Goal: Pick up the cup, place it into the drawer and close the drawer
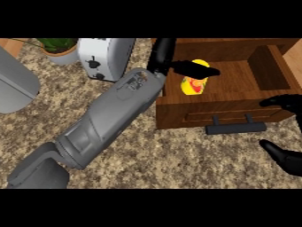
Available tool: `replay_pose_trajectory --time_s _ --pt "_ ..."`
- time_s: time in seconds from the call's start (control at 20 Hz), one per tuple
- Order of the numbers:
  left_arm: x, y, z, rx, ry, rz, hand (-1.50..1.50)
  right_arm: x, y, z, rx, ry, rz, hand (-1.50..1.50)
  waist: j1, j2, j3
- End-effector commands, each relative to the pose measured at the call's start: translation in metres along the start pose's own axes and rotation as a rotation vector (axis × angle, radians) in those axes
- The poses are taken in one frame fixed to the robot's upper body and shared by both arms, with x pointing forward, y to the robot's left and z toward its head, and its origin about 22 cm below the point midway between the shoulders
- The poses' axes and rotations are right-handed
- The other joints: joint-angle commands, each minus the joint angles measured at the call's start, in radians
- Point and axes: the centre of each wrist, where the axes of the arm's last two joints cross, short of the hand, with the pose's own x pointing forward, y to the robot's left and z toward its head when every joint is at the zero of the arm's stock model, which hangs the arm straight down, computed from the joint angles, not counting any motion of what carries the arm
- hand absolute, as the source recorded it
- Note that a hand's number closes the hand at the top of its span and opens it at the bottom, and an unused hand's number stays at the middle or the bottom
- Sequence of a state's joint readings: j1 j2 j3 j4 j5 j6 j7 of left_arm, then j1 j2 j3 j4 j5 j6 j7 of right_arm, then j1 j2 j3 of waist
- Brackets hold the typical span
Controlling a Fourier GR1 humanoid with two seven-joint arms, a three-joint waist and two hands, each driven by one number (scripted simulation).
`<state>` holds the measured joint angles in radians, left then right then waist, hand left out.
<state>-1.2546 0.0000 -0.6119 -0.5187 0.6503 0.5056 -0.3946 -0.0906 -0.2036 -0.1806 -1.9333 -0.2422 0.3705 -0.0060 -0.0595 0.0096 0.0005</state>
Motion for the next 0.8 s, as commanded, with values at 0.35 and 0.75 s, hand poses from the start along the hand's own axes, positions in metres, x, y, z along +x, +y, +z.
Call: replay_pose_trajectory --time_s 0.35,0.75 --pt "0.016 0.027 -0.006 0.070 -0.010 0.112 -1.50 0.018 0.003 0.021 0.207 0.140 0.282 1.50 0.062 -0.014 -0.001" --pt "0.027 0.088 0.010 0.104 0.006 0.140 -1.50 0.000 0.021 0.004 0.131 0.195 0.443 1.50 0.085 -0.017 -0.001"
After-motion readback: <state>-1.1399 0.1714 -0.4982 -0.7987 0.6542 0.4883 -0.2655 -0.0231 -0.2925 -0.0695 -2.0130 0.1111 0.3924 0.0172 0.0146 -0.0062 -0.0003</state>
